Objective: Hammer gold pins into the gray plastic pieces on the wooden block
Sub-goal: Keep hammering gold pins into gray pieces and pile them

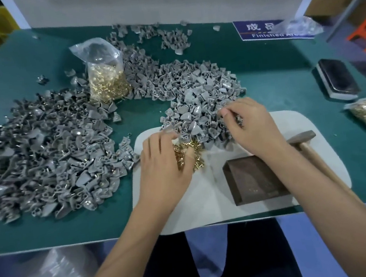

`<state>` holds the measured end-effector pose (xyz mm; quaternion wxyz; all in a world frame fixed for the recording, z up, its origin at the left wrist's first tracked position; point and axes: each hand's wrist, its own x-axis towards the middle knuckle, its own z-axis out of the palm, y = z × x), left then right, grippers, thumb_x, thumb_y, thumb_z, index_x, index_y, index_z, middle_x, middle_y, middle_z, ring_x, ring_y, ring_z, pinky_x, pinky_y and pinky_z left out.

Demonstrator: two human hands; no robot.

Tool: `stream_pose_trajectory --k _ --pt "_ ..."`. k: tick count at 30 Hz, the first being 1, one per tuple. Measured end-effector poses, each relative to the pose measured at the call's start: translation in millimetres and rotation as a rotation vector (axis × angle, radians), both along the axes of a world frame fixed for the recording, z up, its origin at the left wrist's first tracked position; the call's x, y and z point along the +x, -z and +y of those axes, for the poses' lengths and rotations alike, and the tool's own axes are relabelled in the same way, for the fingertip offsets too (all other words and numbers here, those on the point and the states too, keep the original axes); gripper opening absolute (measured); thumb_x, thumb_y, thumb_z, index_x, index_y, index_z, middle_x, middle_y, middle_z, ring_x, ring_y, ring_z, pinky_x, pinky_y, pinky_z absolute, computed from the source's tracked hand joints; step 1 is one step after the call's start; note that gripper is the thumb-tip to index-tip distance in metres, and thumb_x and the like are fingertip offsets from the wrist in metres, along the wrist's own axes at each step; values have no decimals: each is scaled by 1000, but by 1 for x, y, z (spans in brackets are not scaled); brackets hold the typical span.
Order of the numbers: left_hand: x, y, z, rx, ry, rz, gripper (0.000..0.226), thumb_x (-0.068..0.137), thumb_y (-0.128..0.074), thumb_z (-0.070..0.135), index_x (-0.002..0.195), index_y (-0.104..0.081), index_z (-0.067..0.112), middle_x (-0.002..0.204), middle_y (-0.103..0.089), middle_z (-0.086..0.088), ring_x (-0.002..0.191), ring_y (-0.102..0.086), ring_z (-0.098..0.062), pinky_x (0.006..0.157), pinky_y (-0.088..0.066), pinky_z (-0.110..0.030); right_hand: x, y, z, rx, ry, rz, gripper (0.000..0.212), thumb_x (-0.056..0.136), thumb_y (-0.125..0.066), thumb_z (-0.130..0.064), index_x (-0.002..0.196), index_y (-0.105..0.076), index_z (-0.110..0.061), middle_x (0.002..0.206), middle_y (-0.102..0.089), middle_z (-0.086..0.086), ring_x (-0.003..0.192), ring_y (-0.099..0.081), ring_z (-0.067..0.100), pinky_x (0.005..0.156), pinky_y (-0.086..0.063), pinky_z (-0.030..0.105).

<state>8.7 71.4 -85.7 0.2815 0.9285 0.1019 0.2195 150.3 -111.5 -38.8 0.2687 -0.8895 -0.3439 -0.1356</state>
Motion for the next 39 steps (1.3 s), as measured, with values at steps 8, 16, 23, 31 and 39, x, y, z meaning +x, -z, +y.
stream_pose_trajectory --k 8,16,23,31,39 --pt "-9 1 -1 85 75 175 91 71 -36 97 138 -36 36 136 -33 8 132 -30 -17 106 -22 -32 -8 -5 -2 -6 -77 34 24 101 -56 -24 88 -72 -13 77 -68 -3 75 -60 18 71 -54 41" --pt "-11 3 1 116 293 15 36 96 -48 64 111 -69 39 143 -48 7 146 -27 -19 116 -31 -48 -17 -11 -1 -93 -93 78 32 100 -56 -32 73 -65 -17 58 -53 -9 63 -55 20 61 -50 38" --pt "-8 3 1 135 270 -74 20 88 -75 38 106 -78 29 131 -61 7 138 -40 -23 113 -35 -44 -8 -4 -4 -194 -66 119 35 102 -51 -37 75 -62 -18 63 -57 -7 64 -53 18 57 -32 28" --pt "-12 -1 -2 121 211 -27 38 87 -76 42 120 -71 25 128 -60 8 131 -43 -19 115 -32 -35 -11 -2 -9 -188 -148 167 12 94 -62 -34 99 -73 -34 78 -65 -15 77 -60 10 66 -49 29" --pt "-12 -2 0 128 128 24 42 94 -65 47 132 -58 31 128 -54 16 130 -42 -11 111 -35 -38 -12 1 -5 -242 -169 73 33 95 -62 -41 127 -63 -41 91 -64 -13 89 -61 12 67 -36 27"
